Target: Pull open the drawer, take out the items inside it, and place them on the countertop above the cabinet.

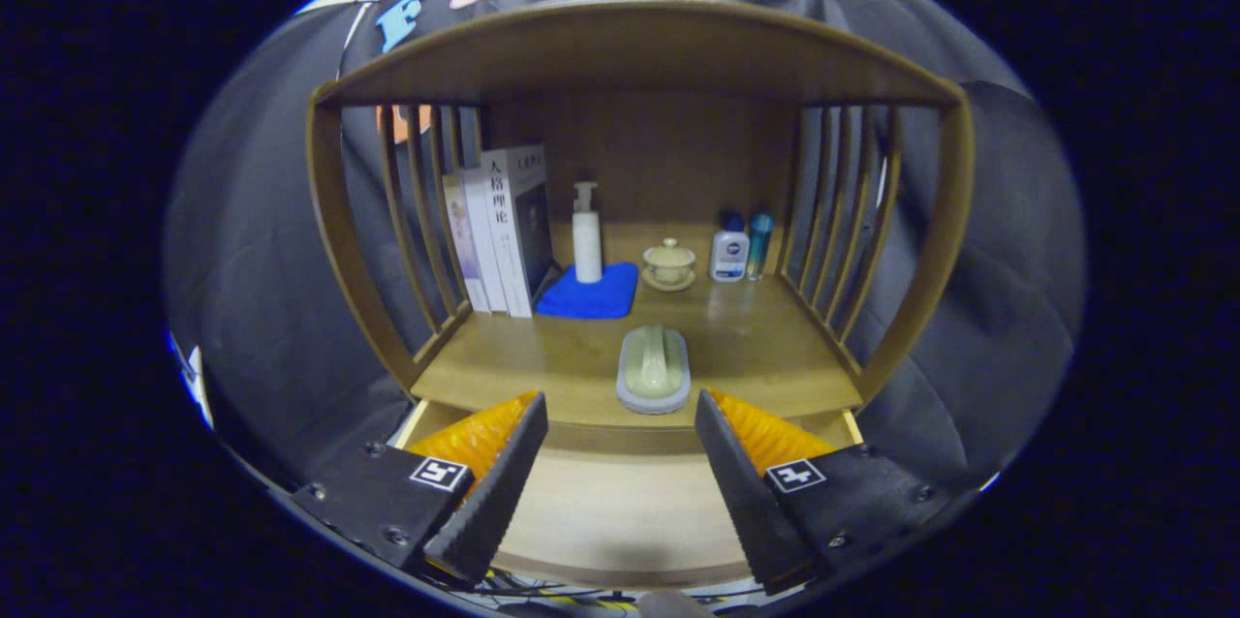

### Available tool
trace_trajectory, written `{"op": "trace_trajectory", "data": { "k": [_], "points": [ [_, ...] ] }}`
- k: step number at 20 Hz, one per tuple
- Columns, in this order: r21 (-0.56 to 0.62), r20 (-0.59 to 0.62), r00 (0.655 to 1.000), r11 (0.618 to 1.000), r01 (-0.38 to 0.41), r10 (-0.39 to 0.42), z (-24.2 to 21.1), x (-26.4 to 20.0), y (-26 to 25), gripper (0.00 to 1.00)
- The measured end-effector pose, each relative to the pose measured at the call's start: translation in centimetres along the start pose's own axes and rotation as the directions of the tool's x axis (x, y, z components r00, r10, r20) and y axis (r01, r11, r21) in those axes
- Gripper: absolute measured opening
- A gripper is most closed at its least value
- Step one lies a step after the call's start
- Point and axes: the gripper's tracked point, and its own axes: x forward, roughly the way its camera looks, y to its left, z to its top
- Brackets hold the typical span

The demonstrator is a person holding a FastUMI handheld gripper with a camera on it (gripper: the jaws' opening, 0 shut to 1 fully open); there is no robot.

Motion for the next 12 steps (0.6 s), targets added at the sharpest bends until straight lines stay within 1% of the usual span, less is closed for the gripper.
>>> {"op": "trace_trajectory", "data": {
  "k": [4, 8, 12],
  "points": [
    [0.031, 0.135, 0.991, 0.999, -0.019, 0.014, -1.0, -3.5, 0.2, 0.98],
    [-0.002, 0.284, 0.959, 1.0, -0.007, 0.007, -1.1, -7.4, 0.9, 0.98],
    [-0.022, 0.368, 0.929, 0.999, -0.027, 0.033, -2.8, -10.1, 2.1, 0.98]
  ]
}}
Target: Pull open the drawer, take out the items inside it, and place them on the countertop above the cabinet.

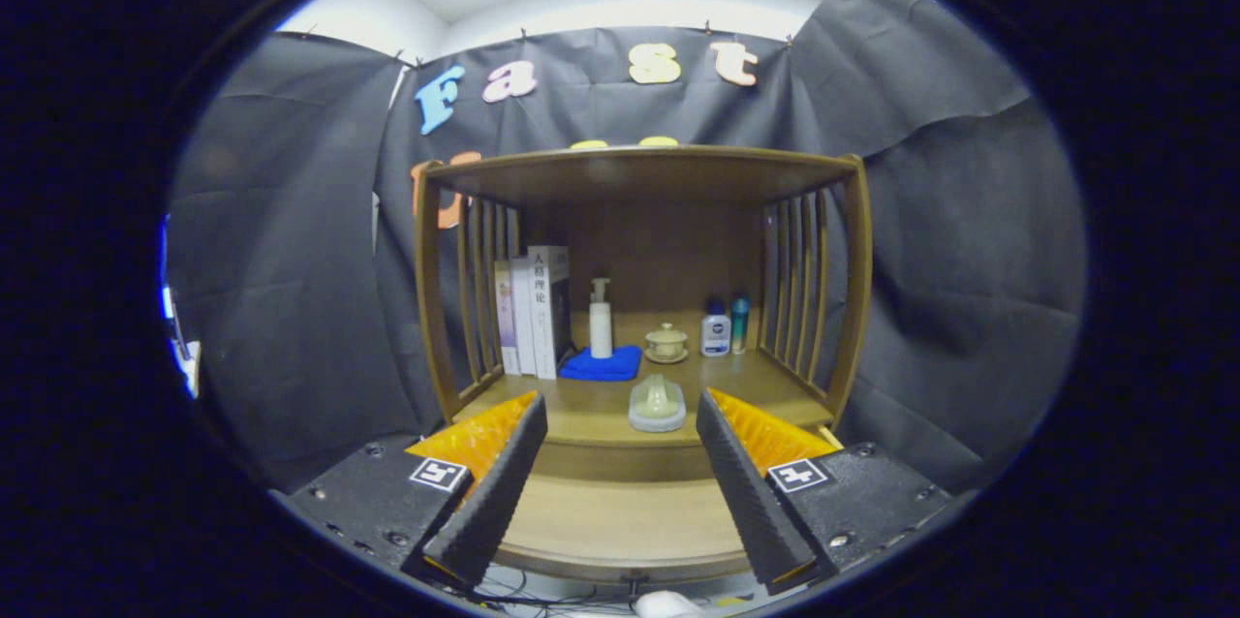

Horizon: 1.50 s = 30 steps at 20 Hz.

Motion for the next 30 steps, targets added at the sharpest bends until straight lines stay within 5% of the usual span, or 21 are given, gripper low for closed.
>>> {"op": "trace_trajectory", "data": {
  "k": [14, 23, 30],
  "points": [
    [-0.033, 0.084, 0.996, 0.999, 0.024, -0.021, -9.6, -10.3, -1.5, 0.98],
    [0.017, -0.097, 0.992, 0.997, 0.078, -0.076, -21.8, -6.1, -4.3, 0.98],
    [0.036, -0.137, 0.987, 0.995, 0.094, -0.088, -24.9, -1.6, -4.5, 0.99]
  ]
}}
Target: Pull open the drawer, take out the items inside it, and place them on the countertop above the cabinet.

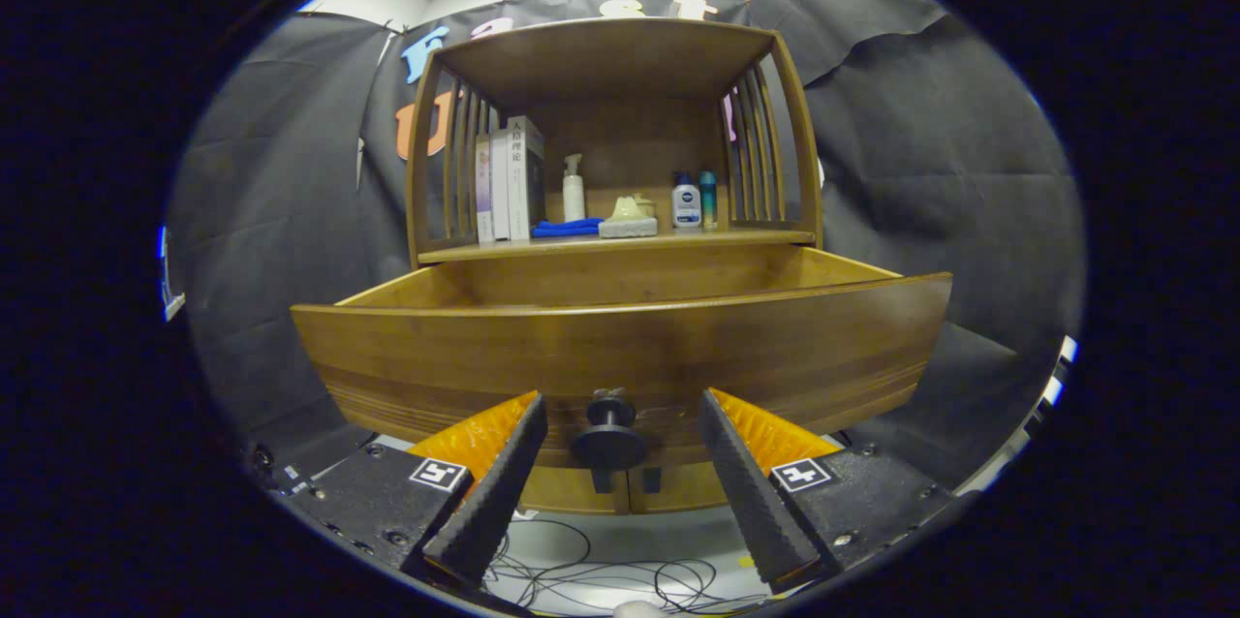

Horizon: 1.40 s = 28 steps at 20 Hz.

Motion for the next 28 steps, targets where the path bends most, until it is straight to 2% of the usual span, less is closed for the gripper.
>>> {"op": "trace_trajectory", "data": {
  "k": [2, 3, 8, 17, 28],
  "points": [
    [0.01, -0.001, 1.0, 1.0, 0.016, -0.016, 0.0, 1.0, -0.2, 0.99],
    [0.021, -0.001, 1.0, 1.0, -0.005, 0.005, -0.1, 1.3, 0.3, 0.99],
    [0.018, 0.046, 0.999, 1.0, -0.002, 0.001, 0.0, 1.4, 0.6, 0.97],
    [0.024, 0.024, 1.0, 1.0, -0.017, 0.017, 0.5, 3.0, 0.9, 0.99],
    [0.016, 0.018, 1.0, 1.0, -0.008, 0.007, 2.1, 8.0, 1.7, 0.99]
  ]
}}
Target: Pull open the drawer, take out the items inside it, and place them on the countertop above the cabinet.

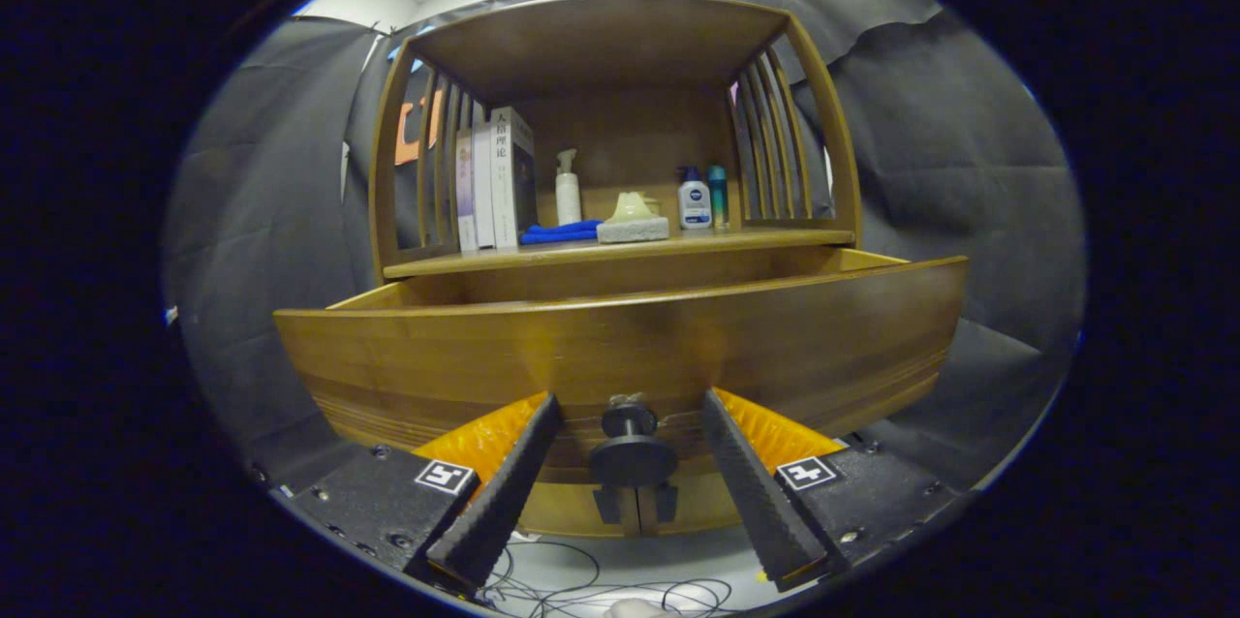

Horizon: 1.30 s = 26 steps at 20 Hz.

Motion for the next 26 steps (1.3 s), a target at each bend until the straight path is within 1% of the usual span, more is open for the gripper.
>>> {"op": "trace_trajectory", "data": {
  "k": [6, 10, 18, 22, 26],
  "points": [
    [-0.023, -0.002, 0.999, 0.999, 0.035, -0.035, 1.0, 3.8, 0.8, 0.99],
    [-0.025, 0.022, 0.999, 0.999, 0.032, -0.032, 1.2, 5.7, 0.9, 0.99],
    [-0.075, 0.038, 0.999, 0.996, 0.04, -0.037, 1.1, 9.3, 0.9, 1.0],
    [-0.072, 0.003, 0.999, 0.997, 0.04, -0.039, 0.6, 11.1, 0.9, 0.99],
    [-0.114, -0.028, 0.998, 0.992, 0.05, -0.053, 0.7, 12.9, 0.8, 1.0]
  ]
}}
